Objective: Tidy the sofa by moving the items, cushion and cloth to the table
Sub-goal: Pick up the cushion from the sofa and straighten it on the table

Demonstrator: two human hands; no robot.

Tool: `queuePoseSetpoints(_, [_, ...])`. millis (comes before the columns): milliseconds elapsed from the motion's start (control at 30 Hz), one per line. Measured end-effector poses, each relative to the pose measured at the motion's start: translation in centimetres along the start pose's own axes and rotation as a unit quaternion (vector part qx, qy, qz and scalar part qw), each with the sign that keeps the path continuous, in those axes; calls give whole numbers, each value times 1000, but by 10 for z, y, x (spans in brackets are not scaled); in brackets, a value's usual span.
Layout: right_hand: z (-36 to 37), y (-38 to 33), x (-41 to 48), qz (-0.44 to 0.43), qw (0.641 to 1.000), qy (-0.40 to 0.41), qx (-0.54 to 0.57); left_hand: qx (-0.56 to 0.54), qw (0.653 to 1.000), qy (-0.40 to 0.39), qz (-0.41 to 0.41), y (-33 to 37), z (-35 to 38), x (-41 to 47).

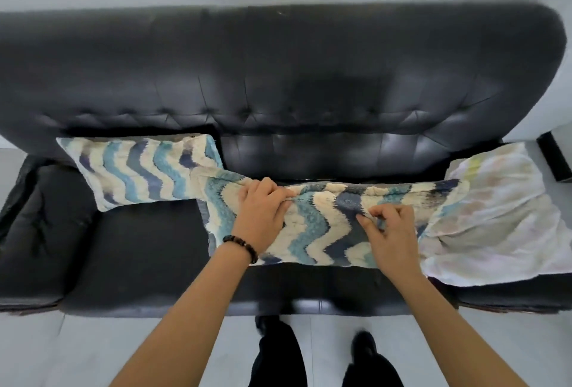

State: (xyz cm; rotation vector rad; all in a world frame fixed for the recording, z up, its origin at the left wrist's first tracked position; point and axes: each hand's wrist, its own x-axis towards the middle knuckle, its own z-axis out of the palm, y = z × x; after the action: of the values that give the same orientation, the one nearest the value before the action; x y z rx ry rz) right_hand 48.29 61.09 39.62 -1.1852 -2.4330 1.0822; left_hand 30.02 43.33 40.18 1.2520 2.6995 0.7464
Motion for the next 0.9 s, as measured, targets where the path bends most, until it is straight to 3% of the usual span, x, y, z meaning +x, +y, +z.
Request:
queuePoseSetpoints(133, [60, 21, 73, 29, 999, -19, -30, 12, 999, -39, 9, -56, 58, 66])
queuePoseSetpoints(267, [130, 51, 167, 5, 999, -31, -42, 33, 999, -15, -21, -116, 123, 130])
queuePoseSetpoints(333, [166, 70, 209, -15, 995, -81, -49, 32, 998, -9, -51, -147, 154, 151])
queuePoseSetpoints(400, [196, 95, 235, -14, 985, -151, -86, 33, 993, -61, -95, -171, 183, 158])
queuePoseSetpoints(500, [219, 130, 242, 26, 968, -215, -125, 74, 972, -143, -171, -191, 217, 146])
queuePoseSetpoints(633, [238, 177, 217, 70, 957, -241, -145, 119, 953, -217, -174, -205, 255, 116])
queuePoseSetpoints(767, [254, 210, 216, -4, 938, -251, -239, 173, 934, -265, -164, -224, 285, 109])
queuePoseSetpoints(900, [270, 218, 249, -1, 921, -271, -280, 183, 929, -262, -187, -225, 303, 114])
